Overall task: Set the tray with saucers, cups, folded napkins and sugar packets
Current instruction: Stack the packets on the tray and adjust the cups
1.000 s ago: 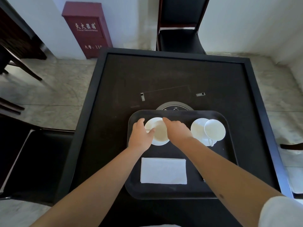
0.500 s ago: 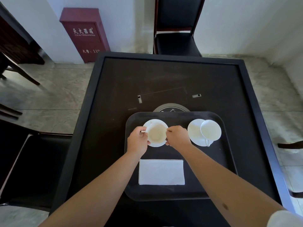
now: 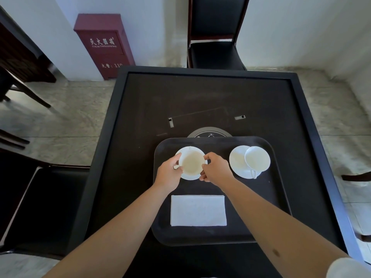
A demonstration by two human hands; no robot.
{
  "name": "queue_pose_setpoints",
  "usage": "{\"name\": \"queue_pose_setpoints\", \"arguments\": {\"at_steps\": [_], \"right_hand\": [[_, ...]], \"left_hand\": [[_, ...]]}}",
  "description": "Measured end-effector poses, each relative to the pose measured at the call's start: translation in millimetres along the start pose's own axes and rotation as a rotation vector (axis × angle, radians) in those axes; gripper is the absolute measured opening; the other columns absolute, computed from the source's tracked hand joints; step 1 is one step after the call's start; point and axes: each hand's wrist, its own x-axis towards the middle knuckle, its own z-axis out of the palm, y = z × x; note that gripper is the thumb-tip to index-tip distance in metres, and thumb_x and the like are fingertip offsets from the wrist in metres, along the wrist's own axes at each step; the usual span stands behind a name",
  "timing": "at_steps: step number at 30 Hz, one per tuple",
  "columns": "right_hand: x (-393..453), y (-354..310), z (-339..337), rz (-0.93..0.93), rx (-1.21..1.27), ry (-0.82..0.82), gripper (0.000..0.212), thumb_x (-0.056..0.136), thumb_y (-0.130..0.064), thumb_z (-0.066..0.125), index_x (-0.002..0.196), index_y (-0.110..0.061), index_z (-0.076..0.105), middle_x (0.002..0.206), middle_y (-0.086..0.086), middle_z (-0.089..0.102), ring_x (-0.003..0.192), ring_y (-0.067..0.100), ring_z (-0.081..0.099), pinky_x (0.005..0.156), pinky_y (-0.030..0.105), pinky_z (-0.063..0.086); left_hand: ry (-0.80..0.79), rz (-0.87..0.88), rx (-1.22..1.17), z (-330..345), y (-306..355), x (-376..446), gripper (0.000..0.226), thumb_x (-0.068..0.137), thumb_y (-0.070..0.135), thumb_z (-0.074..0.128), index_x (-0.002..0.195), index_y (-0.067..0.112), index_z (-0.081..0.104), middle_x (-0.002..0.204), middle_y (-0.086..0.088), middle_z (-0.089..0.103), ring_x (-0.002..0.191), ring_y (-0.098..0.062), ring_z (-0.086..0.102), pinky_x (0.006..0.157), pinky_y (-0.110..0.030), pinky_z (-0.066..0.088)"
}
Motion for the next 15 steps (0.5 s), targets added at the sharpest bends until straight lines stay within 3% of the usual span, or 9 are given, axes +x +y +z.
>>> {"name": "queue_pose_setpoints", "arguments": {"at_steps": [9,12,15], "right_hand": [[-7,3,1,-0.020,0.008,0.032,0.036,0.094,-0.022,0.062,0.129,-0.025,0.052,0.106,0.002,0.066,0.074,0.016,0.068,0.060,0.024,0.059],[-17,8,-4,-0.020,0.052,0.065,0.038,0.096,-0.032,0.057,0.132,-0.025,0.050,0.104,-0.003,0.063,0.073,0.014,0.067,0.055,0.021,0.054],[-31,20,-13,-0.056,-0.026,0.067,0.047,0.096,-0.037,0.056,0.139,-0.025,0.044,0.104,-0.004,0.065,0.082,0.013,0.063,0.069,0.027,0.052]], "left_hand": [[-0.017,-0.006,0.020,-1,5,-5,0.055,0.098,0.016,0.059,0.149,0.026,0.040,0.146,-0.001,0.051,0.132,-0.026,0.047,0.108,-0.046,0.043],[0.121,-0.010,0.020,-2,10,-14,0.067,0.097,0.028,0.060,0.154,0.029,0.025,0.155,-0.001,0.039,0.135,-0.026,0.044,0.110,-0.045,0.040],[0.224,0.095,0.038,4,16,-30,0.069,0.095,0.031,0.061,0.154,0.029,0.024,0.158,0.001,0.032,0.140,-0.024,0.038,0.113,-0.045,0.035]]}}
